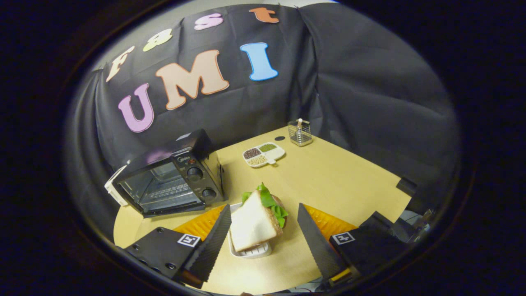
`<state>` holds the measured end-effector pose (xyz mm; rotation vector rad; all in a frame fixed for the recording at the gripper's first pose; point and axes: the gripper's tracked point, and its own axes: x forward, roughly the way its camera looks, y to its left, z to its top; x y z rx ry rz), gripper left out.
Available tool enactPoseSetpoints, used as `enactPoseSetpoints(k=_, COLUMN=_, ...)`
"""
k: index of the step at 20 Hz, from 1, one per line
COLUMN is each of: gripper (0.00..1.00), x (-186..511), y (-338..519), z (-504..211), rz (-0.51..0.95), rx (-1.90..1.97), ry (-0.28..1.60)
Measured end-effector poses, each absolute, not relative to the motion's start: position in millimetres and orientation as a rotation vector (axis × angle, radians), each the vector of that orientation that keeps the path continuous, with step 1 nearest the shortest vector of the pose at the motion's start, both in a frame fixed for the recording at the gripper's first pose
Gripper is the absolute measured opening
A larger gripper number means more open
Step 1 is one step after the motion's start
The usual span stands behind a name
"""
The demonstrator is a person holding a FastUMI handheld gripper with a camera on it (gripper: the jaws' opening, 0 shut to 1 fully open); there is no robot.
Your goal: Open the toaster oven, put the food inside, and close the toaster oven door.
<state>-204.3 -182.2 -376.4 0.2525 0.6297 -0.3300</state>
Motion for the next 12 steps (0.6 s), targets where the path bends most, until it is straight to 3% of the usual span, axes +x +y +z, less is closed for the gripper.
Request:
enactPoseSetpoints(k=4, gripper=0.99, x=-201.1, y=-186.0, z=-407.5, rz=-0.336, rx=0.382, ry=0.667)
enactPoseSetpoints(k=12, gripper=0.68, x=-198.3, y=-186.0, z=-435.7, rz=-0.304, rx=0.433, ry=0.741)
